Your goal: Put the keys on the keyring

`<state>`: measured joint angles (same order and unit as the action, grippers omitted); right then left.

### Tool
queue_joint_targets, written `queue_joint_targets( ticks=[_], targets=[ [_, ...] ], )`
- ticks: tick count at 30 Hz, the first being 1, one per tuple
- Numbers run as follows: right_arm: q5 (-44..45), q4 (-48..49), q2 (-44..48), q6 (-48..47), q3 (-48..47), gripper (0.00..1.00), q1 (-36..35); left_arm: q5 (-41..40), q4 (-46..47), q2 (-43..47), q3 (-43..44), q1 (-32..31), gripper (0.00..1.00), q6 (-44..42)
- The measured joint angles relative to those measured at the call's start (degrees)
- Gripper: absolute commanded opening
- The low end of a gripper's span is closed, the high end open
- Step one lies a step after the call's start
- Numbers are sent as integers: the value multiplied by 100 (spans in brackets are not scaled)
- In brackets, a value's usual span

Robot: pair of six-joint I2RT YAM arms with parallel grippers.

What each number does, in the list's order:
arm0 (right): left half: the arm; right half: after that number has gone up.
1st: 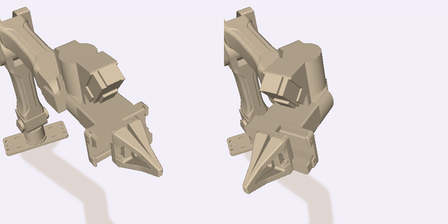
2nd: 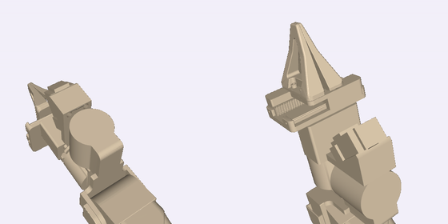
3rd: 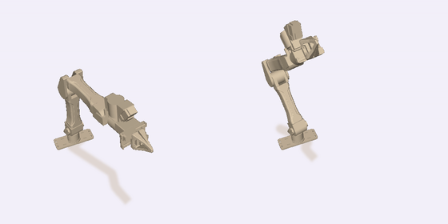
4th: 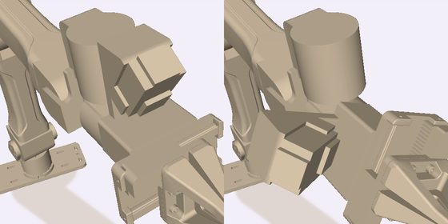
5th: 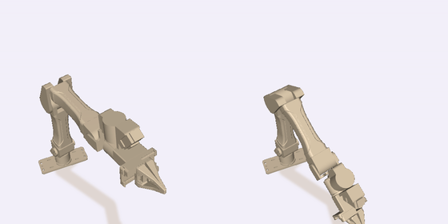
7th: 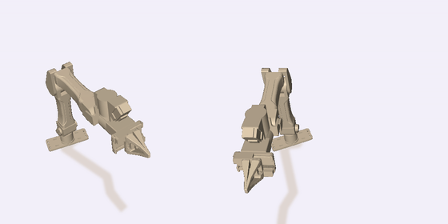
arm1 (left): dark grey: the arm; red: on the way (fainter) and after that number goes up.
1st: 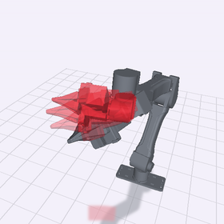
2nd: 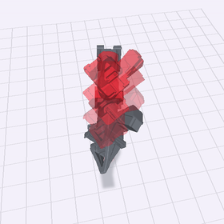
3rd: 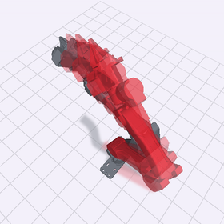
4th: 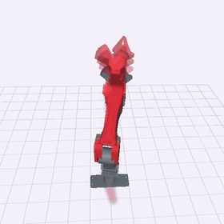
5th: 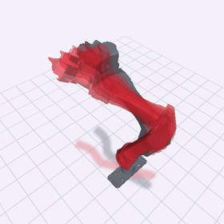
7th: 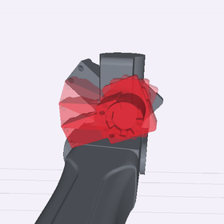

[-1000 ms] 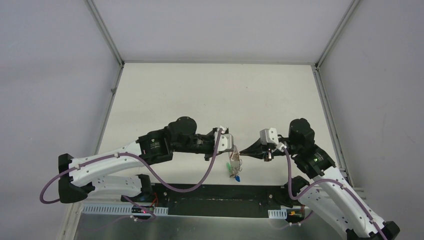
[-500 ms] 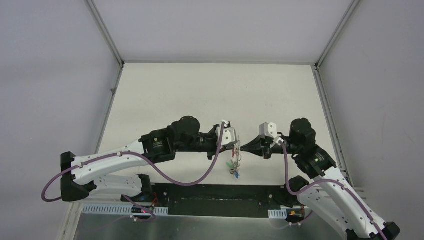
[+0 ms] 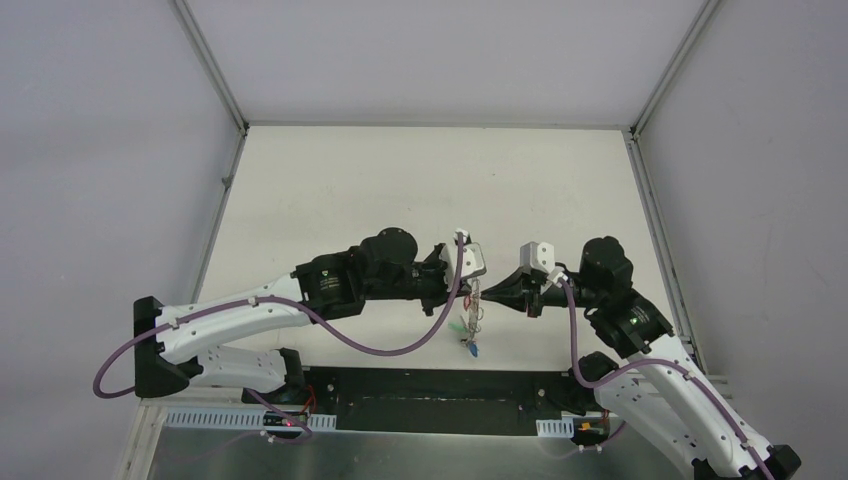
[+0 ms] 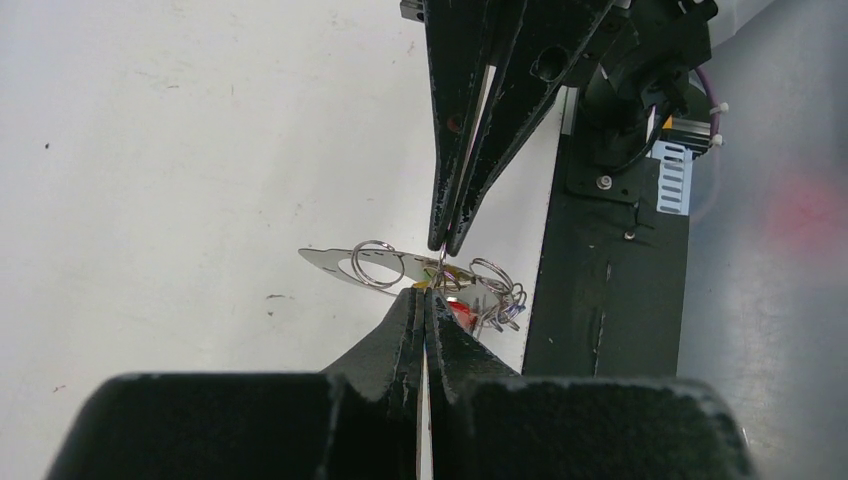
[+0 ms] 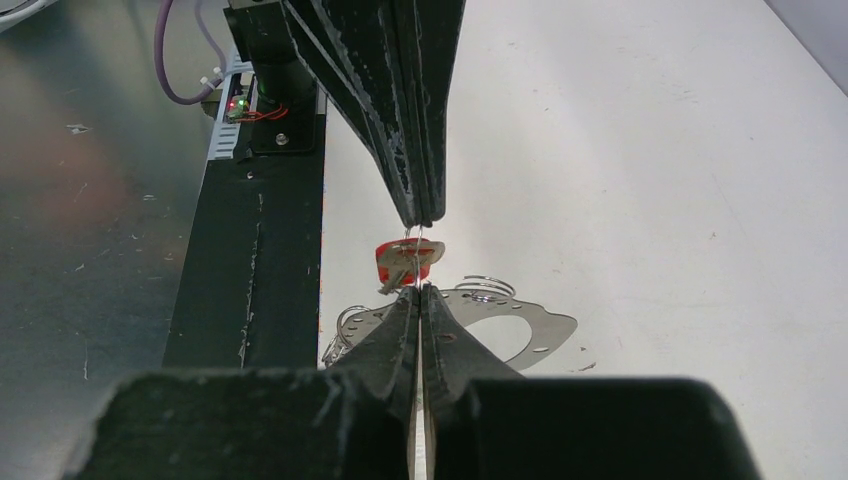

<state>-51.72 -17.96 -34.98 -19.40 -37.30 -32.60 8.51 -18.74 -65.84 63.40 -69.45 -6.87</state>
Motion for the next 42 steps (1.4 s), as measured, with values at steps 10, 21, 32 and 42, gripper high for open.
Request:
queue_joint_targets(
  ticks=[10,21,32,42],
  targets=[
    [11,24,0,35,0,0,0,-17,-142,-52,66,-35,0,42],
    [7,59,-7,48,0,0,0,-85,-199,-59,76,-35,0,136],
    [4,68,-7,52,0,0,0,-39,-269,-83,144,-37,0,181],
    [2,98,-7,94,0,0,0,55,-256,-190,210,-37,0,240]
  ],
)
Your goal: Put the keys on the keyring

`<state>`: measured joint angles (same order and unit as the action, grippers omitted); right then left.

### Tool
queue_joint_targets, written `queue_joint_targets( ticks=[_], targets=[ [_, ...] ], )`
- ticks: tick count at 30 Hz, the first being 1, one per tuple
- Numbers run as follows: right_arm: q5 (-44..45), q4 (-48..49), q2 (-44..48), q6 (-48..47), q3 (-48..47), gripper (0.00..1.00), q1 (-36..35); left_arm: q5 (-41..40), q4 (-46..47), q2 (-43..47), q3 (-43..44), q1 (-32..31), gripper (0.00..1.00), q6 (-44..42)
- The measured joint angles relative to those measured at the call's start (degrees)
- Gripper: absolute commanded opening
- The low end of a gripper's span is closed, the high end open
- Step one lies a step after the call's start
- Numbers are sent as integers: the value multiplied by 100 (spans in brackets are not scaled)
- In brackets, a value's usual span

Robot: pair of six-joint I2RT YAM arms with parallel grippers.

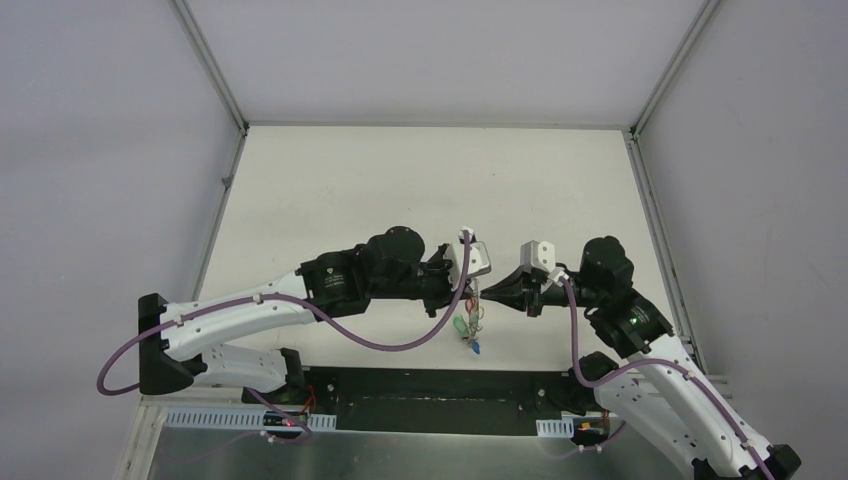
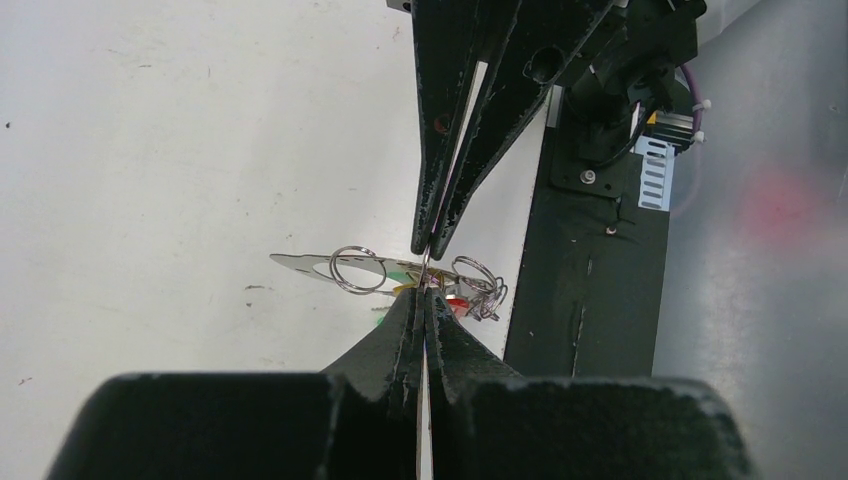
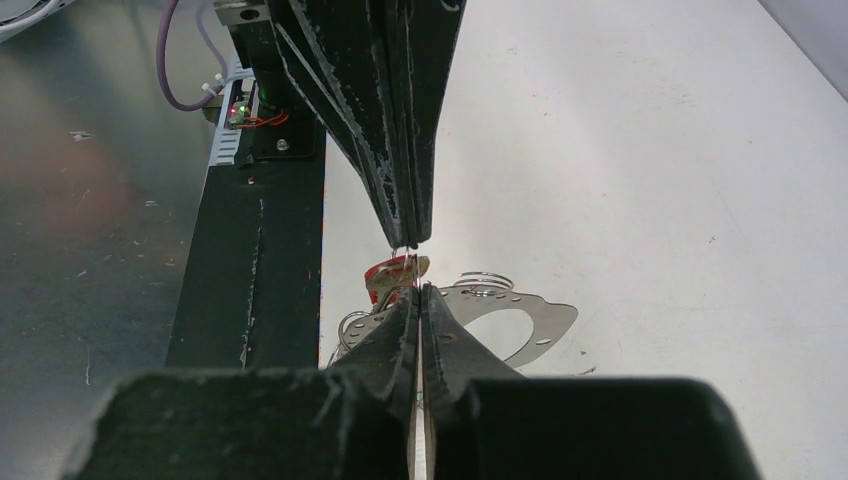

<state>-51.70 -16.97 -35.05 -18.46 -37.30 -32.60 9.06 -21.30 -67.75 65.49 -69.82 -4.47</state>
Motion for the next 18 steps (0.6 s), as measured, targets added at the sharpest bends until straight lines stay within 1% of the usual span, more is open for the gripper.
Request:
queue_joint_targets(
  ticks=[18],
  targets=[
    [4,63,0,48,0,0,2,-361,-24,-13,-48,-2,0,111]
  ],
)
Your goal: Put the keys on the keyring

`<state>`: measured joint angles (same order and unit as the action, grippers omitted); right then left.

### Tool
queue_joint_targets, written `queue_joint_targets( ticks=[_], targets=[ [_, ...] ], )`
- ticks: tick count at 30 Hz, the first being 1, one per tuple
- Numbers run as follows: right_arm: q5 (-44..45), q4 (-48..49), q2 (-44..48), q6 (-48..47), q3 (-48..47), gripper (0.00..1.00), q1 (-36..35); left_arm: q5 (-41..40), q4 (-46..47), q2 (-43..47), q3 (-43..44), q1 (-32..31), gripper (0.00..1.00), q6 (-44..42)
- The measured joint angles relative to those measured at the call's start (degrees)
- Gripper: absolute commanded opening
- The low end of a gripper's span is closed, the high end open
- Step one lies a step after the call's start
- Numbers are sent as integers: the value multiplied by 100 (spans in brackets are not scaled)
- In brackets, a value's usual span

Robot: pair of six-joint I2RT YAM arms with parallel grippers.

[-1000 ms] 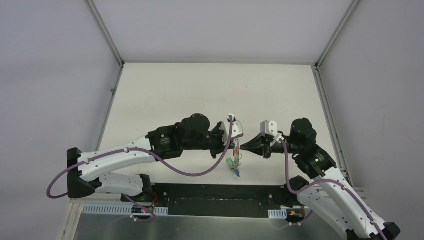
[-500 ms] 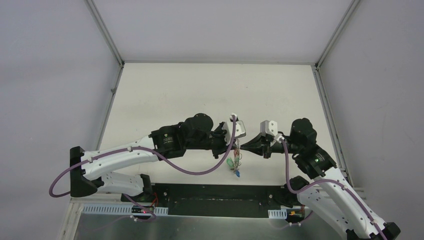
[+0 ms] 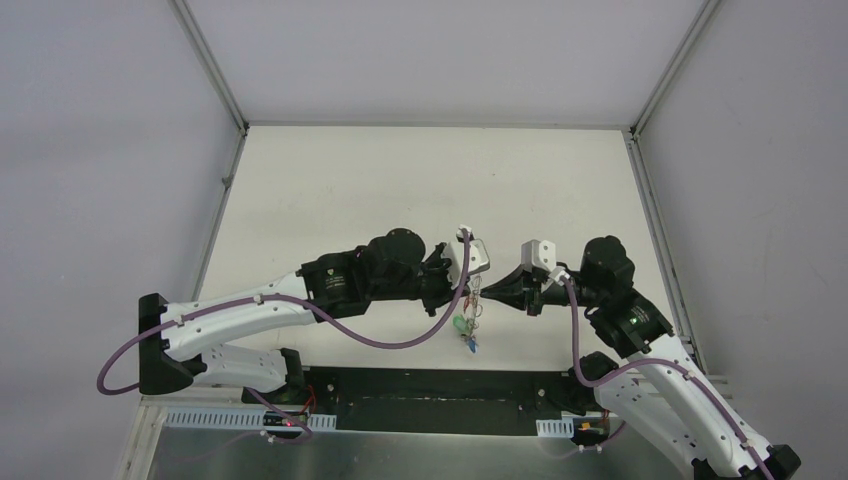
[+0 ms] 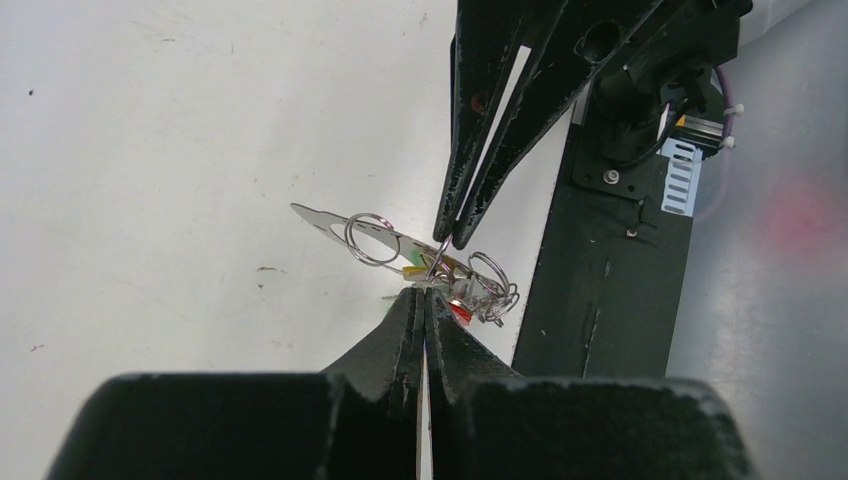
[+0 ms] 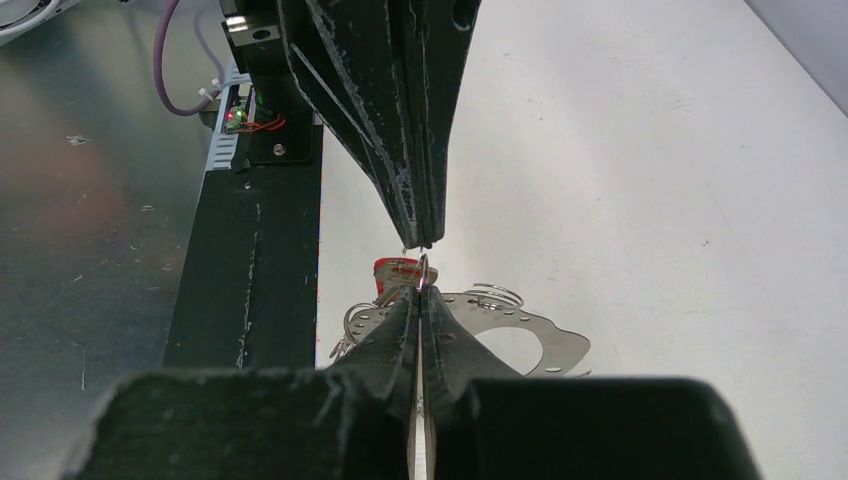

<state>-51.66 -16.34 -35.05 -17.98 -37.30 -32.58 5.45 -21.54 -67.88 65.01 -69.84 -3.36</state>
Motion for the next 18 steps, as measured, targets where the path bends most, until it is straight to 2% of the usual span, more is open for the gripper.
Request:
queue_joint_targets(
  ticks=[18],
  targets=[
    [136,146,13,299,0,0,-2,-131,-50,50,-33,2,0,111]
  ],
)
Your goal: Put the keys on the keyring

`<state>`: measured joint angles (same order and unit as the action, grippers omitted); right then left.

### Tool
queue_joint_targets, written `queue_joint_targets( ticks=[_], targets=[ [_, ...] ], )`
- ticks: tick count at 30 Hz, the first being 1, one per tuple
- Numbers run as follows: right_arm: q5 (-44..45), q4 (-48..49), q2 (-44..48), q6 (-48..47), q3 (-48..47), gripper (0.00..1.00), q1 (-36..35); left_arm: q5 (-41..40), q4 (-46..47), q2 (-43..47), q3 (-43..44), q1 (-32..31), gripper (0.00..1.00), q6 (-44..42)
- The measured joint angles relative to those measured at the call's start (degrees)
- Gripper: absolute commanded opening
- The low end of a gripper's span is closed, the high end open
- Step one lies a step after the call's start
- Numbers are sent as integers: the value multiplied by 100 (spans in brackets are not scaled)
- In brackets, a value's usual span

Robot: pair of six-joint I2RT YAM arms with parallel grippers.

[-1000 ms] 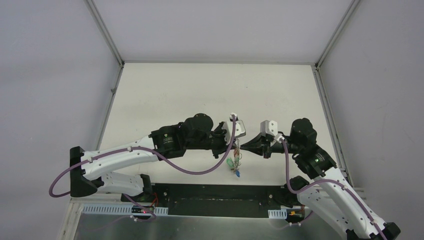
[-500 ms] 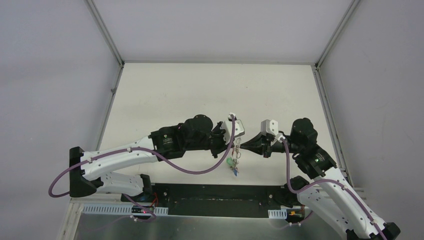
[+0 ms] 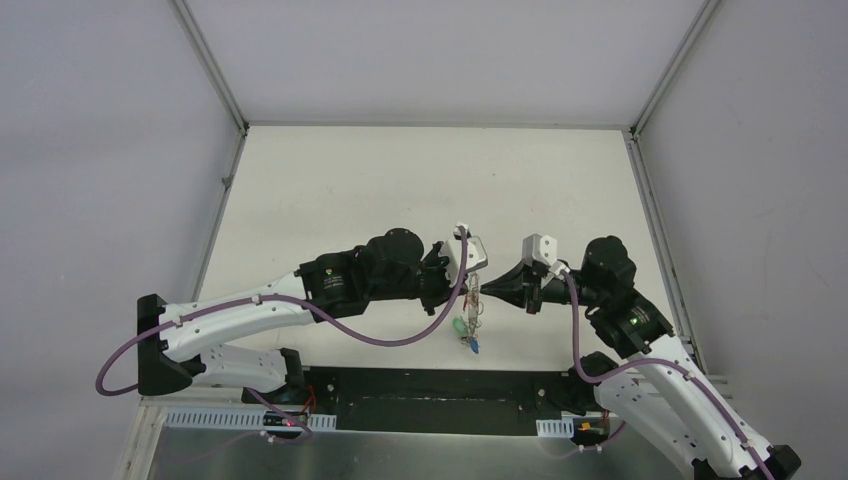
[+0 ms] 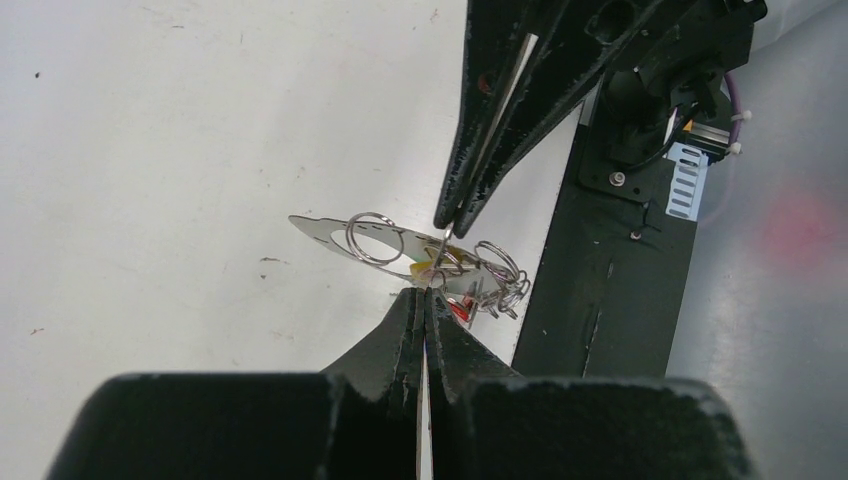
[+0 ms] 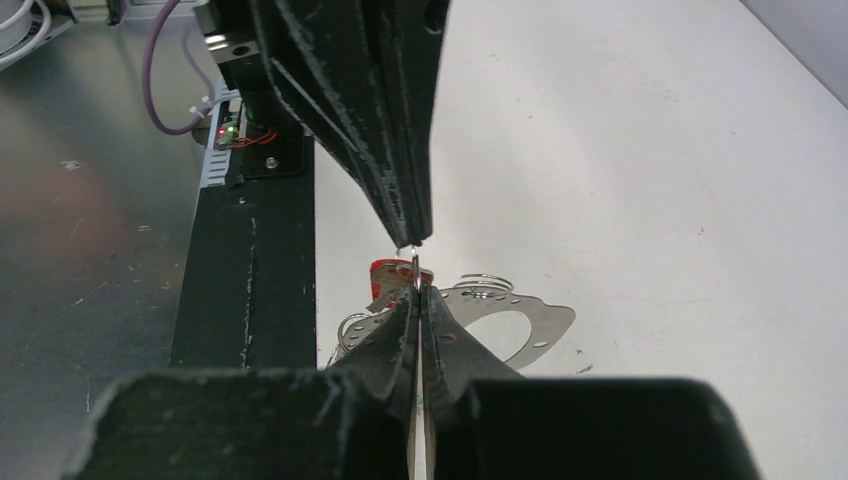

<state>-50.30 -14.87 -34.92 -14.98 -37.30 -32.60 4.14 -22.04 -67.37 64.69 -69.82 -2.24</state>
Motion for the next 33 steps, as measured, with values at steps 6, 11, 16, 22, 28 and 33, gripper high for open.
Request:
queue_joint_targets(
  ticks=[6,11,16,22,28,33],
  targets=[
    [457,4,-2,219,0,0,0,26,0,0,0,0,0,9],
    [669,4,-2,343,0,0,0,35,0,0,9,0,0,33],
    [704,11,-2,455,0,0,2,31,31,0,42,-2,0,107],
    [671,63,-4,531,0,0,0,-24,168,-26,111,-2,0,142],
    [588,136,-2,590,0,0,0,-223,302,-116,173,-2,0,120],
    [522,170,-2,597,0,0,2,-328,348,-175,173,-2,0,114]
  ],
)
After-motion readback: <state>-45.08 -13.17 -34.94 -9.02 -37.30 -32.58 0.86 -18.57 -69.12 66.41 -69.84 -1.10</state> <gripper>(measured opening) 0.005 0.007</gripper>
